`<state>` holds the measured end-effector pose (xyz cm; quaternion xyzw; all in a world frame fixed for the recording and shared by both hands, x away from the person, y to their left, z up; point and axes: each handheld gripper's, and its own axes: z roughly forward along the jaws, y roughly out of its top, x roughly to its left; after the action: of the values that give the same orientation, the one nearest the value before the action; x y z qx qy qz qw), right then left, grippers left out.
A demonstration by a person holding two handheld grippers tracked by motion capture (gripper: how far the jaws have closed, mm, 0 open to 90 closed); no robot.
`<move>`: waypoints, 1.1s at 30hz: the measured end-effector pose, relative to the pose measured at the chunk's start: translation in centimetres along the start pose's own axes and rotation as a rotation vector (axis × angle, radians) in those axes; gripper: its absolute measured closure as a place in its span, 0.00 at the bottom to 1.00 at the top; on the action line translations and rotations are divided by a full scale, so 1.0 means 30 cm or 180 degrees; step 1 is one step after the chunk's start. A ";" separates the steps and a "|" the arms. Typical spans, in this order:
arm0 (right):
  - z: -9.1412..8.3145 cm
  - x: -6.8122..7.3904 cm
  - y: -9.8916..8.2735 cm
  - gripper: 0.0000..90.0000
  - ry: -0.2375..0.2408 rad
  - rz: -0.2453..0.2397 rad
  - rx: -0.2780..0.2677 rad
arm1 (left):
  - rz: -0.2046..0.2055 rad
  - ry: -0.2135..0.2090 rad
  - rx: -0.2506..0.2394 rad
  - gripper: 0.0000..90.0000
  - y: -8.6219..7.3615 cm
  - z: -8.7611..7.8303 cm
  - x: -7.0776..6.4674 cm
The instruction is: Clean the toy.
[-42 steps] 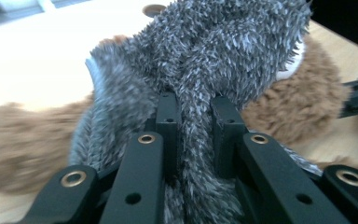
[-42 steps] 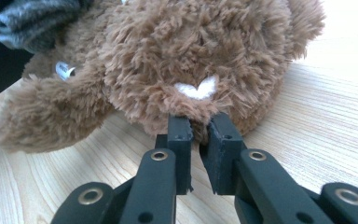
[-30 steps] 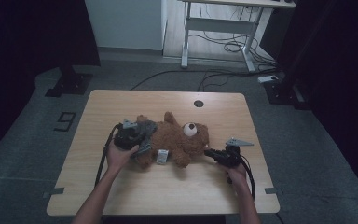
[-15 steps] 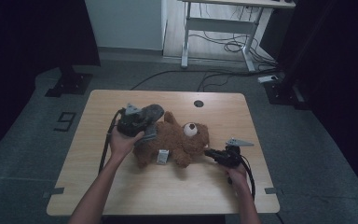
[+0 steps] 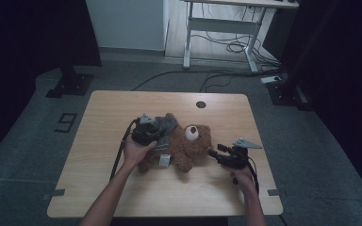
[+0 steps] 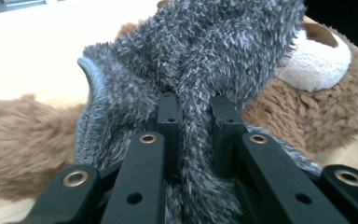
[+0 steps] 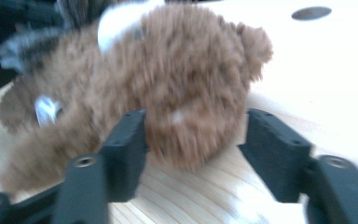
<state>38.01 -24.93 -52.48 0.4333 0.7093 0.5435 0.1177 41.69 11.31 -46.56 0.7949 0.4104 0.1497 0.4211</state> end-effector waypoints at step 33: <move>0.126 0.105 -0.039 0.42 0.0063 -0.0308 0.0349 | 0.0157 -0.0345 -0.0302 0.85 0.044 -0.073 -0.194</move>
<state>37.98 -20.10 -54.01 0.3989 0.7592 0.5017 0.1130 37.50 7.57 -43.56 0.7908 0.3598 0.1360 0.4761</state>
